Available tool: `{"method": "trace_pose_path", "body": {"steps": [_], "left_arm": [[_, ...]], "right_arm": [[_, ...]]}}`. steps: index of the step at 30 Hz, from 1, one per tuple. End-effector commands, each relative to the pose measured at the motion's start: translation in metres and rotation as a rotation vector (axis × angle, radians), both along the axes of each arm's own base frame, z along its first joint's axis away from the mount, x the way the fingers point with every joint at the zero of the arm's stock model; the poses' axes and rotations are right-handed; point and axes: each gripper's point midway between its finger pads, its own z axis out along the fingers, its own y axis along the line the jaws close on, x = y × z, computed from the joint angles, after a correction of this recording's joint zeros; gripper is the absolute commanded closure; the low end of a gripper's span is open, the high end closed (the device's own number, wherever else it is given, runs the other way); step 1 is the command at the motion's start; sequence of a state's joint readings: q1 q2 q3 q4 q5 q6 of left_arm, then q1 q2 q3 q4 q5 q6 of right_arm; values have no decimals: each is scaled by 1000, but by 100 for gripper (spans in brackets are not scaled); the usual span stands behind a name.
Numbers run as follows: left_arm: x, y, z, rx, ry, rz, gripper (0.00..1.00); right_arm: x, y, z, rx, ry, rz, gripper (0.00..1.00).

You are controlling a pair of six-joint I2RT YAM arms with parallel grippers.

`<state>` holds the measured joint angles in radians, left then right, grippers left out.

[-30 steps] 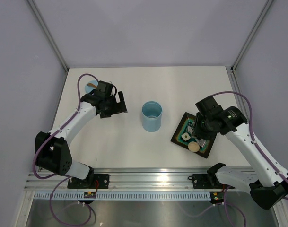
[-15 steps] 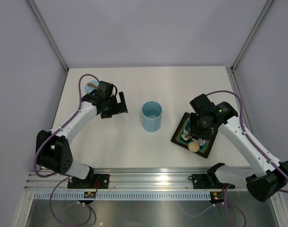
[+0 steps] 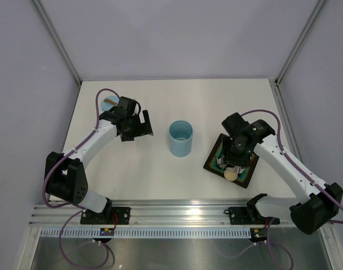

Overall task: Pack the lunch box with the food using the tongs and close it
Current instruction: Pick up the fake food from the plate.

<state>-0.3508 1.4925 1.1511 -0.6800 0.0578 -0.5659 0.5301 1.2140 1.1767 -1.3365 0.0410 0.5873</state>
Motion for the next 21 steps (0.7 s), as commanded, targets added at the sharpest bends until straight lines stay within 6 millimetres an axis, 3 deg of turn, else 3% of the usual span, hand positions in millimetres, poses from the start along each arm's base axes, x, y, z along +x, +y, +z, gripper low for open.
{"method": "trace_pose_path", "body": {"steps": [1, 11, 15, 21], "left_arm": [[10, -7, 10, -39, -43, -8, 1], [8, -7, 9, -43, -41, -7, 1], [8, -7, 10, -47, -43, -8, 1], [7, -7, 9, -46, -42, -11, 1]], "right_arm": [[0, 5, -1, 14, 8, 40, 41], [6, 5, -7, -3, 3, 56, 42], [11, 7, -1, 7, -22, 49, 57], [23, 7, 22, 11, -100, 36, 72]]}}
